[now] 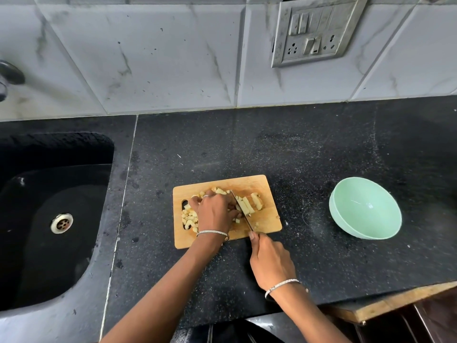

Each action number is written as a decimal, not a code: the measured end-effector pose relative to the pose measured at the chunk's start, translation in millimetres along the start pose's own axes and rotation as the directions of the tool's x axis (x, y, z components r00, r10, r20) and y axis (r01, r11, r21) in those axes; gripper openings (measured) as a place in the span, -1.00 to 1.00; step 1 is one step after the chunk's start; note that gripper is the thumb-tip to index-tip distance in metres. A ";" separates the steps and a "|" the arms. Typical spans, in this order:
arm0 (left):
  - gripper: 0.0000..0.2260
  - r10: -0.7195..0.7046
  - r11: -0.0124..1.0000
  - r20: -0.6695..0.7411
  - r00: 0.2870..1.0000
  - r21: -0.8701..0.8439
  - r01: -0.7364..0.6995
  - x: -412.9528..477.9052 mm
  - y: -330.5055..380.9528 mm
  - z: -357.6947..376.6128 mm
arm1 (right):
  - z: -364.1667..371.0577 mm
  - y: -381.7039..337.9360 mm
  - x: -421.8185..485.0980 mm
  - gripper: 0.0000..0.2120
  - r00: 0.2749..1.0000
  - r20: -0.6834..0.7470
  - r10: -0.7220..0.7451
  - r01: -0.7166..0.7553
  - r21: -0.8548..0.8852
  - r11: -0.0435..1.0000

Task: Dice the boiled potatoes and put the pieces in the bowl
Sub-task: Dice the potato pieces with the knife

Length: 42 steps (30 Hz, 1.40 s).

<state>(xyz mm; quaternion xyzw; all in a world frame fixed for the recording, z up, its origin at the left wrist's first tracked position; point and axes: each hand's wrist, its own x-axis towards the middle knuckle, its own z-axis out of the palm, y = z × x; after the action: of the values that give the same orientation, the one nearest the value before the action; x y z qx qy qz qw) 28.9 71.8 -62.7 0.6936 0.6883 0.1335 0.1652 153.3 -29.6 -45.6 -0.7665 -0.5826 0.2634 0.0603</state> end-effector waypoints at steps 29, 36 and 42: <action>-0.71 -0.009 0.999 0.030 1.000 -0.043 0.011 -3.4 6.0 -13.0 | -5.8 23.0 -2.5 -0.59 0.999 0.030 -0.046 0.041 0.132 0.990; -0.71 -0.026 0.998 0.049 0.998 -0.063 0.029 0.1 5.4 -11.7 | -2.9 17.8 1.7 -0.52 1.000 0.030 -0.008 0.005 0.120 0.993; -0.74 -0.046 0.997 0.040 0.998 -0.064 0.048 2.7 4.5 -9.2 | 1.1 4.7 -2.2 -0.55 0.999 -0.052 -0.014 0.010 -0.074 0.997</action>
<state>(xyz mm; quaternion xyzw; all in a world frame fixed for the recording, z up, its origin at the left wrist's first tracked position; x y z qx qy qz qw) 29.2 75.0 -52.6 0.6739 0.6964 0.1386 0.2039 156.4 -33.4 -47.7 -0.7713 -0.5948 0.2213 0.0487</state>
